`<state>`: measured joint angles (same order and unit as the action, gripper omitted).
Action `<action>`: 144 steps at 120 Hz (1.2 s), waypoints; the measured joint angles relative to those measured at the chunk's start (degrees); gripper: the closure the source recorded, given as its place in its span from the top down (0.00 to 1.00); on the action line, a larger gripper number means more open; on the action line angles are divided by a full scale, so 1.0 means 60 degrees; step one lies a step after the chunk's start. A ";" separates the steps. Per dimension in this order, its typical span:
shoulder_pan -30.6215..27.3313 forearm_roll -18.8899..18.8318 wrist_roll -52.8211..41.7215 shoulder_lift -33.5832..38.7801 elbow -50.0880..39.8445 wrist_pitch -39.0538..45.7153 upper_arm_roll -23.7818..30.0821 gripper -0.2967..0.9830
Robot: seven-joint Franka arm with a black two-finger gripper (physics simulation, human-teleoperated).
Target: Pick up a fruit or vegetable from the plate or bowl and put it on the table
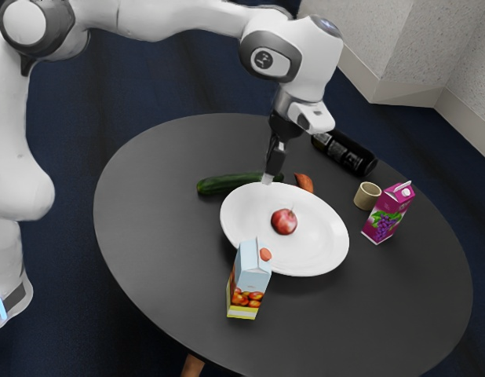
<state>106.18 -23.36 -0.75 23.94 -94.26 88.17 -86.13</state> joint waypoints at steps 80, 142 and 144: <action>0.2743 0.0058 0.0321 0.1759 -0.0350 0.2476 -0.2892 0.78; 0.3230 -0.1062 -0.0623 0.0950 0.1552 0.1660 -0.4241 0.44; 0.3218 -0.1061 -0.0664 0.0941 0.1684 0.1509 -0.4414 0.44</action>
<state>125.49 -29.73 -4.73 29.58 -84.16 97.22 -112.62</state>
